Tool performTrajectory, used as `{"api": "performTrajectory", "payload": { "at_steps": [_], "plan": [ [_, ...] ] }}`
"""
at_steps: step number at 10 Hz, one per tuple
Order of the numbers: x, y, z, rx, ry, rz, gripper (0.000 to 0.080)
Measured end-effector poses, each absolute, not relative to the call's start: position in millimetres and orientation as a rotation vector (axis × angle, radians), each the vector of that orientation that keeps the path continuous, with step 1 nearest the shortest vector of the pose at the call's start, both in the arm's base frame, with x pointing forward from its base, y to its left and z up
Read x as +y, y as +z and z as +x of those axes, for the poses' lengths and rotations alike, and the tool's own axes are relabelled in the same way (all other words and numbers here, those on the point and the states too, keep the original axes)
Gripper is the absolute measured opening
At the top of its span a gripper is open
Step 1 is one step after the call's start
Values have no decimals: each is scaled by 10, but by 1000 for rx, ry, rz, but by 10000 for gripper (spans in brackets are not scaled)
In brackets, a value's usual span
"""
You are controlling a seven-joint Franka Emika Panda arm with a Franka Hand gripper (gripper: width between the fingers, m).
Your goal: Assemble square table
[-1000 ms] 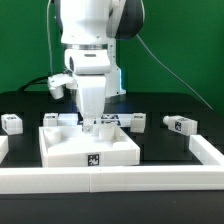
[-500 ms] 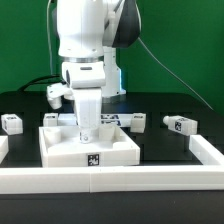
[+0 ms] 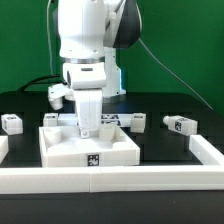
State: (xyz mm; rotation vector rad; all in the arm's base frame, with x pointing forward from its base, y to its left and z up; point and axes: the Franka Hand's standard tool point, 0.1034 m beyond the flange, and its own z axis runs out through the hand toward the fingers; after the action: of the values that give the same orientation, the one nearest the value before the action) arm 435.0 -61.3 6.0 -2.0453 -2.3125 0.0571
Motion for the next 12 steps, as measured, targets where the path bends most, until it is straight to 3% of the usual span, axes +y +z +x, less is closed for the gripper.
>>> {"api": "performTrajectory", "payload": {
  "at_steps": [7,12],
  "plan": [
    [-580,70,4378,-2298,46,-2073,59],
    [64,88,4535,-2222,8,-2152,60]
  ]
}}
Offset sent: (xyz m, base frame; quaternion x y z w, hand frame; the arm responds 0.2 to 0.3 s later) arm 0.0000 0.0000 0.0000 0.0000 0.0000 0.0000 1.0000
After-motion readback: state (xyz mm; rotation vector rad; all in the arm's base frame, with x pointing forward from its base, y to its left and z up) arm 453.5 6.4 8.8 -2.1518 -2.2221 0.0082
